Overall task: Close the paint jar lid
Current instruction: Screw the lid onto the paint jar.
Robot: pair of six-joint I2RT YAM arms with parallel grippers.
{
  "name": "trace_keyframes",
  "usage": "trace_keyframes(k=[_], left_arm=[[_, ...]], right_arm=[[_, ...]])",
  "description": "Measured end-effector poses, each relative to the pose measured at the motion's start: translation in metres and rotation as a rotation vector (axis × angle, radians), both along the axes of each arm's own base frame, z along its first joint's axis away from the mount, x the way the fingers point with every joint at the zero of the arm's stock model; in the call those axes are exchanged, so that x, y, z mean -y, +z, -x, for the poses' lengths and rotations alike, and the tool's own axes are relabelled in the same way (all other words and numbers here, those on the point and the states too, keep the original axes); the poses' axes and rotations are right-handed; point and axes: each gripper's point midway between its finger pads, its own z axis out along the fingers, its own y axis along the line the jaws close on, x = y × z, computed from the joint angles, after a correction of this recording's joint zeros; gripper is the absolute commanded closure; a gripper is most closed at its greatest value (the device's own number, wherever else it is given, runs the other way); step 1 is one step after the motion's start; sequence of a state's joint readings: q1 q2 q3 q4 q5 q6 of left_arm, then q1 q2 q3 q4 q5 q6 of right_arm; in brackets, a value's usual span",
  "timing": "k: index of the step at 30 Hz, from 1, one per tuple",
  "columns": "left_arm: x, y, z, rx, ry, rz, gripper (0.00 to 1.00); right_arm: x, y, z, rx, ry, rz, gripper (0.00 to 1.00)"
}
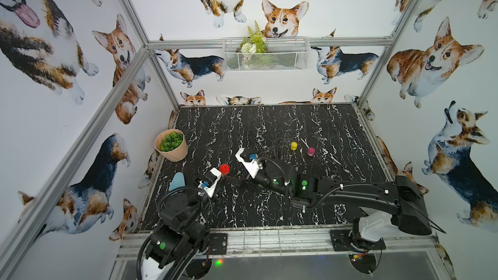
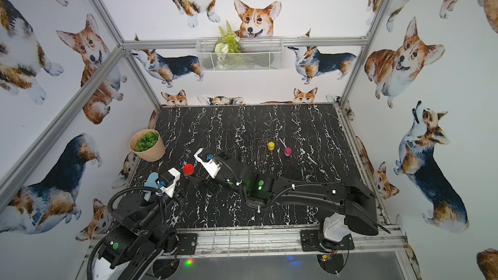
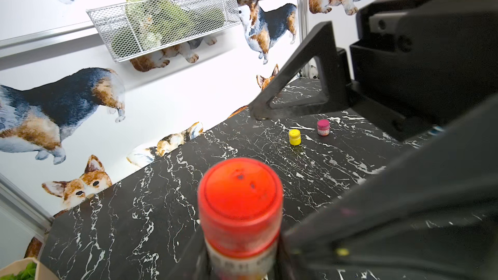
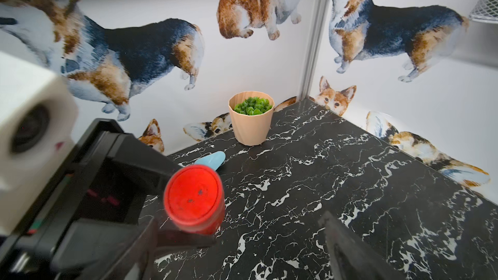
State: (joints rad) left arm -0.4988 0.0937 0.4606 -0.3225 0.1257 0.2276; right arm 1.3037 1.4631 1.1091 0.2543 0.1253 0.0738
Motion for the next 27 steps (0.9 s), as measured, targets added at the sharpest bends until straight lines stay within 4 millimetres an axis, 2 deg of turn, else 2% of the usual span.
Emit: trace_keyframes(k=[4, 7, 8, 11, 14, 18, 27], left_arm=[[0.005, 0.002, 0.002, 0.002, -0.029, 0.006, 0.75], [0.012, 0.003, 0.008, 0.001, -0.084, 0.017, 0.75], [0.016, 0.003, 0.01, -0.004, -0.113, 0.025, 0.75], [0.029, 0.003, 0.017, -0.028, -0.2, 0.04, 0.76], [0.038, 0.001, 0.023, -0.053, -0.264, 0.045, 0.75], [0.044, 0.004, 0.03, -0.052, -0.322, 0.061, 0.75], [0.047, 0.004, 0.034, -0.059, -0.346, 0.069, 0.75]], right_arm=[[0.02, 0.014, 0.02, 0.016, 0.168, -0.004, 0.03], [0.03, 0.022, 0.028, 0.046, 0.272, -0.007, 0.14], [0.034, 0.025, 0.027, 0.057, 0.294, -0.01, 0.19], [0.039, 0.028, 0.019, 0.073, 0.347, -0.009, 0.24], [0.035, 0.03, 0.022, 0.089, 0.412, -0.007, 0.31], [0.024, 0.021, 0.027, 0.082, 0.49, 0.011, 0.36], [0.012, 0.013, 0.035, 0.044, 0.576, 0.014, 0.54]])
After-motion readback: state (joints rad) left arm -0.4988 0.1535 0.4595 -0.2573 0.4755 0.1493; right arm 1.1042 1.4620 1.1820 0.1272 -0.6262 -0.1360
